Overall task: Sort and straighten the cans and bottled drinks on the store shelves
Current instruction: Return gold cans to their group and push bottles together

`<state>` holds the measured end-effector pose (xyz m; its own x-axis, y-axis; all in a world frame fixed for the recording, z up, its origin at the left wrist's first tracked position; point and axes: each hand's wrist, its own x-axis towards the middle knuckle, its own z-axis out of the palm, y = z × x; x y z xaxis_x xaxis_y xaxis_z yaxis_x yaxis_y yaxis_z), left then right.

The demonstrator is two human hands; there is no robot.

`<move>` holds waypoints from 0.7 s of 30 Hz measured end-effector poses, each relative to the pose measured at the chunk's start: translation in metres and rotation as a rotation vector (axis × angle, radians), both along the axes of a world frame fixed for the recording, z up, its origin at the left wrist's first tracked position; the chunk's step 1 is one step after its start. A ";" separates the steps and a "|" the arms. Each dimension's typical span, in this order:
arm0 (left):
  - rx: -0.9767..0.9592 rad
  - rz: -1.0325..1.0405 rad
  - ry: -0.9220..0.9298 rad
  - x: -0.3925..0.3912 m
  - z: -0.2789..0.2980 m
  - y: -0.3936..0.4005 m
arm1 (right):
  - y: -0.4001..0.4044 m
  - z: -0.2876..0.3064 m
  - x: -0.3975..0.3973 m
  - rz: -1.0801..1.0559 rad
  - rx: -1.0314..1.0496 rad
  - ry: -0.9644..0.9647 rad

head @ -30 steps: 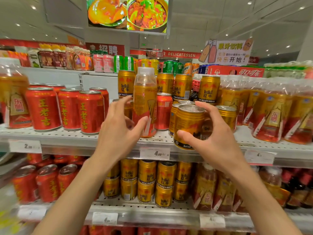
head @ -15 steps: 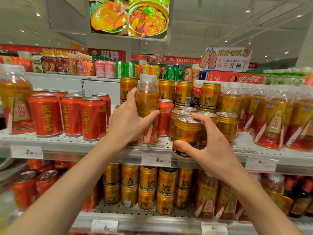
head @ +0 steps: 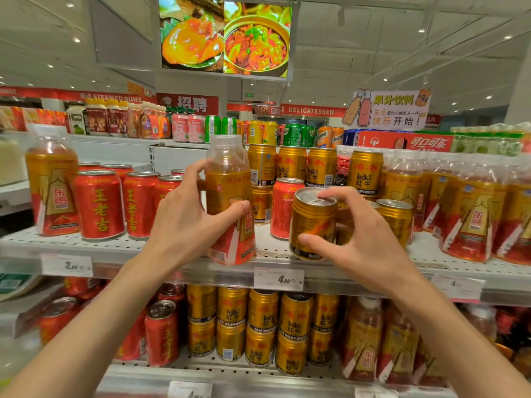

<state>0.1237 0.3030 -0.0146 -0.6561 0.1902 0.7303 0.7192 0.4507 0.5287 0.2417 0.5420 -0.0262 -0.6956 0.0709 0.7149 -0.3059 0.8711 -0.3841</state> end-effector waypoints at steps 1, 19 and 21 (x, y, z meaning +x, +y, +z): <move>0.001 -0.001 0.002 0.001 0.000 -0.006 | -0.005 0.005 -0.006 -0.001 0.017 -0.017; -0.038 0.003 0.033 0.001 -0.002 -0.038 | -0.047 0.018 -0.074 -0.238 0.653 -0.139; -0.043 -0.009 0.036 0.001 -0.002 -0.038 | -0.052 0.015 -0.078 -0.242 0.651 -0.134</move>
<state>0.1244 0.2646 -0.0166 -0.6277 0.2277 0.7444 0.7416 0.4655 0.4830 0.1633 0.4903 -0.0114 -0.7992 -0.1778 0.5742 -0.0608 0.9743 0.2170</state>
